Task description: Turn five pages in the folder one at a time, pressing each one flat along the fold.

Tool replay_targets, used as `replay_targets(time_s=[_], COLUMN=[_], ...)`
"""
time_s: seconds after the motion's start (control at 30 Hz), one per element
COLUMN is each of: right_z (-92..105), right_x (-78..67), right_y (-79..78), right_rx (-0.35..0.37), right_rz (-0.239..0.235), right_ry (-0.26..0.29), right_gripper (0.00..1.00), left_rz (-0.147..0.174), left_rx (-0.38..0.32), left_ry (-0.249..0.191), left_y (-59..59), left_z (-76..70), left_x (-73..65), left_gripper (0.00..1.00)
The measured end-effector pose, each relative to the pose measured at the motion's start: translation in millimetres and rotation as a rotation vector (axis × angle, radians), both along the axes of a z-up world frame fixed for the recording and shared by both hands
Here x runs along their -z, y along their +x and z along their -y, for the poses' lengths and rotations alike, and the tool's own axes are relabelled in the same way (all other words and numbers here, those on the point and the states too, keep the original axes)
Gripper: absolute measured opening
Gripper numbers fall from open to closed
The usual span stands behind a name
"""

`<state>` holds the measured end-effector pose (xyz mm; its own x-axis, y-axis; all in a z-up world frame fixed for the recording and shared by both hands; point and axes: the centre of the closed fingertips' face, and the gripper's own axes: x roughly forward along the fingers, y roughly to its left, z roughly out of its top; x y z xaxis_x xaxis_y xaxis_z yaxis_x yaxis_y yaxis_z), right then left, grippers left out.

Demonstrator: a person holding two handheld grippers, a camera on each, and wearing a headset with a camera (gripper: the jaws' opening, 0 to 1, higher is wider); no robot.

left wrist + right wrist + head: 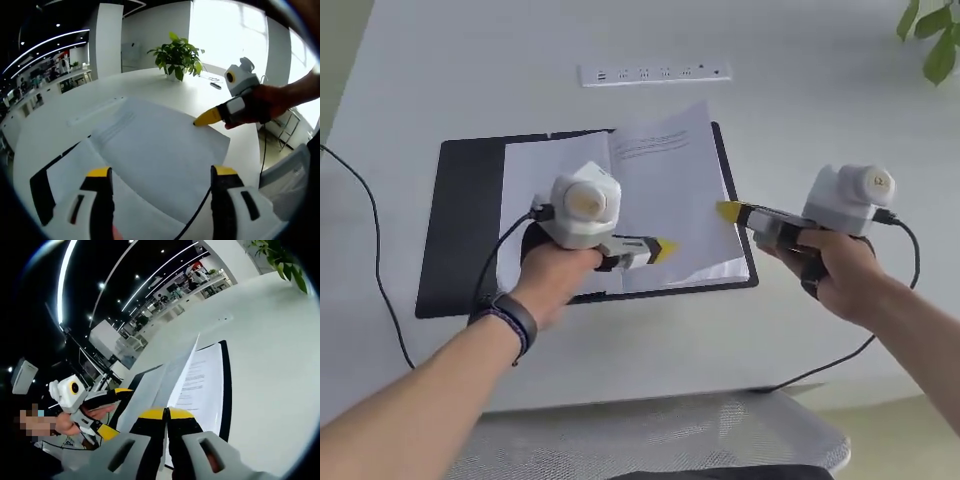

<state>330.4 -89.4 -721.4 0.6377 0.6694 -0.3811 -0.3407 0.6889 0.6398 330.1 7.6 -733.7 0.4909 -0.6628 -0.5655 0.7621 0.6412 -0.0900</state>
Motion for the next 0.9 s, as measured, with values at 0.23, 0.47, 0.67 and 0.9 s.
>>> replay_targets(time_s=[0.23,0.47,0.67,0.9], right_z=[-9.0,-21.1,-33.2,-52.6], right_x=[-12.3,-25.6,-36.3,-52.7], right_y=[2.4,4.3,4.9,9.4], right_rx=[-0.001,-0.004,-0.02,-0.041], right_rz=[0.019,0.045,0.069,0.097], right_ry=[0.019,0.037,0.051,0.067], right_gripper=[0.0,0.0,0.0,0.0], left_rz=[0.011,0.019,0.03,0.042], left_rx=[-0.039,-0.081,-0.109,-0.132], left_ry=[-0.014,-0.022,-0.024,-0.027], left_y=[0.0,0.1,-1.9,-6.3], left_z=[-23.8,-50.2,-71.6,-94.0], left_x=[-9.6,-15.8,-23.9,-31.0], left_gripper=[0.8,0.81,0.83,0.83])
